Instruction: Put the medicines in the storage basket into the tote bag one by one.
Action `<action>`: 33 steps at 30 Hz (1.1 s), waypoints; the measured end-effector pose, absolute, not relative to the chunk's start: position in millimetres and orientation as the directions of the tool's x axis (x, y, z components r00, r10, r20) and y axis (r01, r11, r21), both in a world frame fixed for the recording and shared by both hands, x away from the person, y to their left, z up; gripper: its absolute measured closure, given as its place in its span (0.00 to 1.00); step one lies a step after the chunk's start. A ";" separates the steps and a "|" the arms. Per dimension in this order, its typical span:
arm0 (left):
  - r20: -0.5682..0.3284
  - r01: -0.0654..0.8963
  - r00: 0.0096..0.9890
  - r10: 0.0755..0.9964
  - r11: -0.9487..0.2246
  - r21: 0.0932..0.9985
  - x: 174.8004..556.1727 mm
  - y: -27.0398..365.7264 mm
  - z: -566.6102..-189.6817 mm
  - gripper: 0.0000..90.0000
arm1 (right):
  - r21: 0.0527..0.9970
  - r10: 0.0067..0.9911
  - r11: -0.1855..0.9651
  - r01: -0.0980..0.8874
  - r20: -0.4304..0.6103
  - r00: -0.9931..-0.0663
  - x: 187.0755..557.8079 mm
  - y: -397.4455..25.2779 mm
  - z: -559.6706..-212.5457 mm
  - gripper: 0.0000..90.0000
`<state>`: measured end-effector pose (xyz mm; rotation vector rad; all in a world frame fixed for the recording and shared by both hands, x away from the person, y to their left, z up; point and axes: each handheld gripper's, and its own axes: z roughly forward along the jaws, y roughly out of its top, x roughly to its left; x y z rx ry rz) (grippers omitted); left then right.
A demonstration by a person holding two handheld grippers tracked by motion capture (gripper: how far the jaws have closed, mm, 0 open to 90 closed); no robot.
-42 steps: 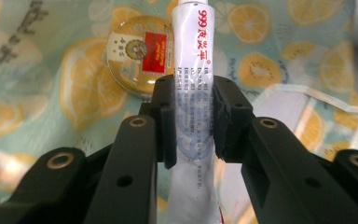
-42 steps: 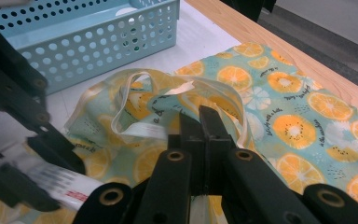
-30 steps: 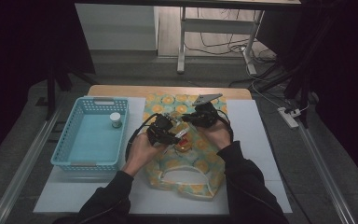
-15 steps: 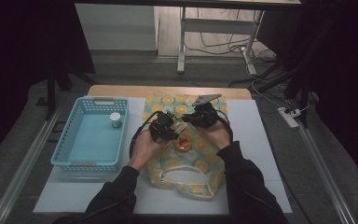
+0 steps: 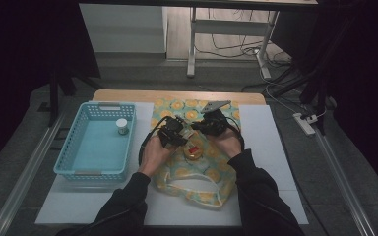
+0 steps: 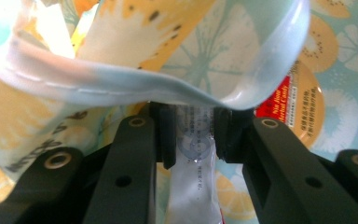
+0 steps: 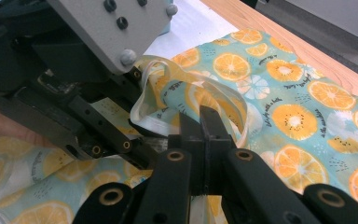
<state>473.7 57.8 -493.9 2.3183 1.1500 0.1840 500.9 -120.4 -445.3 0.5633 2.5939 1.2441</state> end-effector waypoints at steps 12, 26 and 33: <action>-0.124 0.663 0.666 0.736 -0.507 0.550 461.6 61.4 -484.5 0.64 | 0.792 0.422 0.561 0.241 -0.023 -0.906 499.0 -120.9 -442.4 1.00; -0.186 0.629 0.705 0.684 -0.481 0.610 438.7 75.1 -466.8 0.51 | 0.791 0.415 0.565 0.234 -0.028 -0.909 499.6 -122.3 -442.0 1.00; -0.193 0.604 0.721 0.665 -0.466 0.647 428.9 84.0 -453.6 0.34 | 0.794 0.413 0.562 0.231 -0.028 -0.910 498.9 -122.2 -440.8 1.00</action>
